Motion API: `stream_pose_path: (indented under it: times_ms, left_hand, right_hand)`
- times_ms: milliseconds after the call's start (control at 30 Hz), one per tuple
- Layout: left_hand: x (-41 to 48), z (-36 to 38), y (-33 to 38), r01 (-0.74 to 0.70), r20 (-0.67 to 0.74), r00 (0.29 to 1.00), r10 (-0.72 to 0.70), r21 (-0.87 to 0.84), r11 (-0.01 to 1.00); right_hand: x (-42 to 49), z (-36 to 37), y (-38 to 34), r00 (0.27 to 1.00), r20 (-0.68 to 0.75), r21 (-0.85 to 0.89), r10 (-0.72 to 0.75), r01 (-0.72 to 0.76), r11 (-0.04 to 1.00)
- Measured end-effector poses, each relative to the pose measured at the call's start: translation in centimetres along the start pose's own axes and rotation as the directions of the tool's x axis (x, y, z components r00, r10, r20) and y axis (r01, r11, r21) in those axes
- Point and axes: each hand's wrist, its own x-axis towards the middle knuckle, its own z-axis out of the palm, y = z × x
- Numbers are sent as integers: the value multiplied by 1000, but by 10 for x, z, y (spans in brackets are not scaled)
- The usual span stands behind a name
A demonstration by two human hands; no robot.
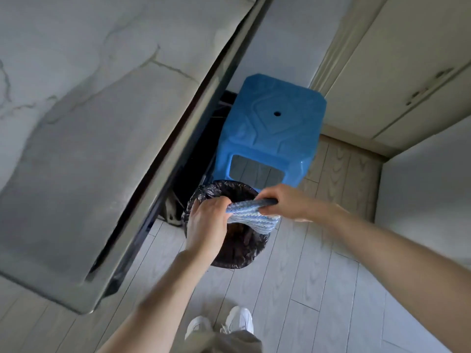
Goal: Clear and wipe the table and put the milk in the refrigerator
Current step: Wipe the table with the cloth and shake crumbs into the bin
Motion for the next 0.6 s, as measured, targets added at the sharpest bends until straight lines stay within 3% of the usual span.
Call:
stream_pose_path:
  times_ms: [167,267,333,433,533,600]
  left_hand:
    - [22,56,-53,54,86,995,-59,61,997]
    - [34,93,-71,80,70,994,-82,25,996]
    - [36,129,-85,60,135,988,-72,90,994]
    - [45,163,-105,165,143,974,-177,93,982]
    - [52,179,-112,156,146,977,-155,6,988]
    - [51,183,-115,180,149,972,-181,20,983]
  right_hand:
    - [59,49,64,991,-105,-102,83,-94,990]
    - [91,76,73,990,-113,63,84,-78,995]
    - [115,98,87,987,-115,174,110,-89,981]
    - [143,130,117,948,-260,68,184,-172,983]
    - [159,146,126,972,-199,80,123,-108,991]
    - [164,148,132,960,-237,89,151,-133,987]
